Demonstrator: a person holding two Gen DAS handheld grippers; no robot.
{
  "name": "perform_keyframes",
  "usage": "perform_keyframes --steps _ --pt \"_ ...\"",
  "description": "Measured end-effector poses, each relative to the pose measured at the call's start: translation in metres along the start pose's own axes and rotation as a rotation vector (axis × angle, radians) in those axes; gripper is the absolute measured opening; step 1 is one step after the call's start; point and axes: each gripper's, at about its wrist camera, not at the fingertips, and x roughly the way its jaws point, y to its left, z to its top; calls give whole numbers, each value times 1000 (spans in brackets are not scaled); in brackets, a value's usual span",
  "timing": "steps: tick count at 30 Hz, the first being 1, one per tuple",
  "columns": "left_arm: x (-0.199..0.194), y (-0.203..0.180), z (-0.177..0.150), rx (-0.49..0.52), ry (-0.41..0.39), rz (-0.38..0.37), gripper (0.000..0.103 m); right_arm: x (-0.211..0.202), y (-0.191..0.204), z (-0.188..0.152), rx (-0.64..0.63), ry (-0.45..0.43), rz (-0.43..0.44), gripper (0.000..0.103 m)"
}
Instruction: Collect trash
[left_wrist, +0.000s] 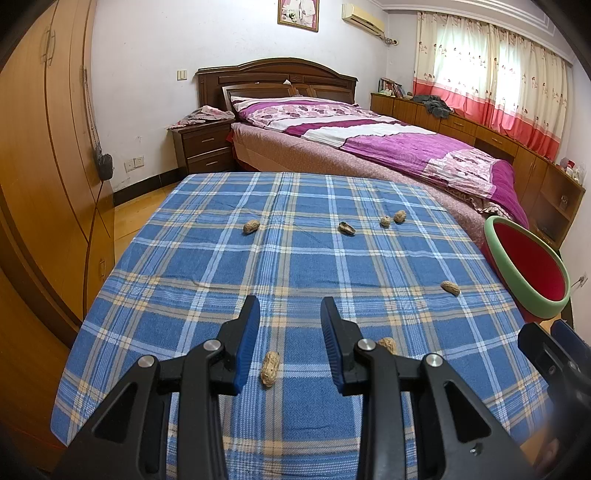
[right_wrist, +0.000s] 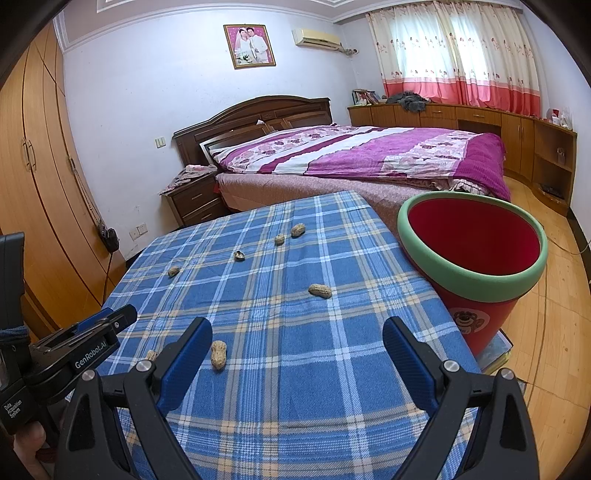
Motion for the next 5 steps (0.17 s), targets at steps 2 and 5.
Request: perform_keyframes --steps 2,5 --pt "0 0 0 0 0 1 34 1 0 0 3 1 -1 96" --pt "0 0 0 1 2 0 34 1 1 -1 4 2 -1 96"
